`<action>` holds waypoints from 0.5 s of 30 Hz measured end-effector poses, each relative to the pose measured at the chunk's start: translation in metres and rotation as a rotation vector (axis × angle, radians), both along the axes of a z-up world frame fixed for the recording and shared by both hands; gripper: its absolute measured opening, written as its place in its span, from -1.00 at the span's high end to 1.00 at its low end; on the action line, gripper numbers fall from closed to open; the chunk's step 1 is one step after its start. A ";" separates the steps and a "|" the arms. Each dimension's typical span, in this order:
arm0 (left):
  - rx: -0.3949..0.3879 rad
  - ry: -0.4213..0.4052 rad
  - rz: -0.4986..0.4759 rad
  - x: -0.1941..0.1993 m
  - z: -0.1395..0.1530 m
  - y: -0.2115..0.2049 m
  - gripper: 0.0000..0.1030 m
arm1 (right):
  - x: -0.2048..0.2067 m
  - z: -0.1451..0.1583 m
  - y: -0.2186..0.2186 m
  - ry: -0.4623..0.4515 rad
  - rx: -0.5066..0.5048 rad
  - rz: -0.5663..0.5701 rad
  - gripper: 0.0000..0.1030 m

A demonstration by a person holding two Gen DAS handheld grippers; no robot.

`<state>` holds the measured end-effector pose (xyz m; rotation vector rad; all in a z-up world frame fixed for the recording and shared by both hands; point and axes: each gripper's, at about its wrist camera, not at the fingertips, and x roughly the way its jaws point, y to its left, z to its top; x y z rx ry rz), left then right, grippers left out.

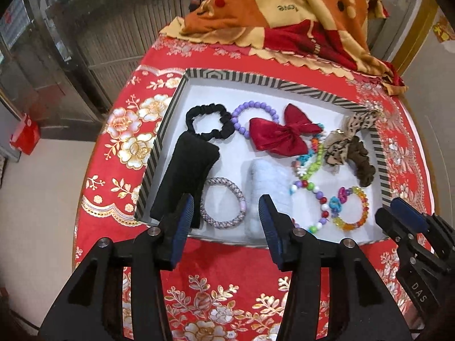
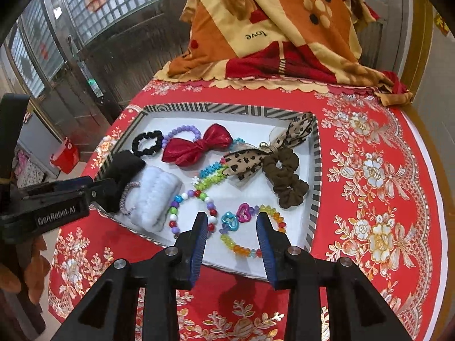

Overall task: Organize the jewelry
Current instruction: 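Withdraw both tools from the tray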

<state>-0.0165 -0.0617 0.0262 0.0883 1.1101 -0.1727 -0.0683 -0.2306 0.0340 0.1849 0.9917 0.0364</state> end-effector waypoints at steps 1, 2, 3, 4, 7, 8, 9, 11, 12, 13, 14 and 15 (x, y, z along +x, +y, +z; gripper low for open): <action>0.000 -0.005 0.000 -0.002 0.002 0.000 0.09 | -0.001 0.002 0.001 -0.006 0.000 -0.004 0.26; -0.002 -0.011 -0.002 -0.005 0.004 -0.001 0.09 | -0.002 0.004 0.001 -0.012 -0.004 -0.011 0.22; -0.004 -0.017 -0.005 -0.008 0.006 -0.002 0.09 | -0.003 0.007 0.003 -0.016 -0.010 -0.020 0.21; -0.004 -0.022 -0.008 -0.009 0.007 -0.003 0.08 | -0.003 0.008 0.003 -0.018 -0.010 -0.022 0.21; 0.000 -0.041 -0.009 -0.015 0.012 -0.004 0.08 | -0.005 0.011 0.006 -0.022 -0.004 -0.027 0.21; -0.003 -0.045 -0.009 -0.017 0.014 -0.003 0.09 | -0.006 0.012 0.006 -0.024 -0.003 -0.027 0.21; -0.006 -0.047 -0.008 -0.018 0.016 -0.003 0.09 | -0.007 0.013 0.007 -0.027 -0.001 -0.026 0.21; -0.008 -0.051 -0.006 -0.021 0.018 -0.003 0.09 | -0.009 0.015 0.008 -0.031 -0.001 -0.026 0.21; -0.009 -0.054 -0.007 -0.023 0.019 -0.002 0.09 | -0.010 0.016 0.009 -0.032 0.000 -0.026 0.21; -0.008 -0.058 -0.008 -0.024 0.020 -0.002 0.09 | -0.010 0.017 0.010 -0.032 0.000 -0.025 0.21; -0.007 -0.061 -0.008 -0.026 0.021 -0.002 0.09 | -0.011 0.017 0.011 -0.032 -0.001 -0.025 0.21; -0.007 -0.064 -0.009 -0.027 0.022 -0.002 0.09 | -0.011 0.018 0.012 -0.033 -0.004 -0.025 0.21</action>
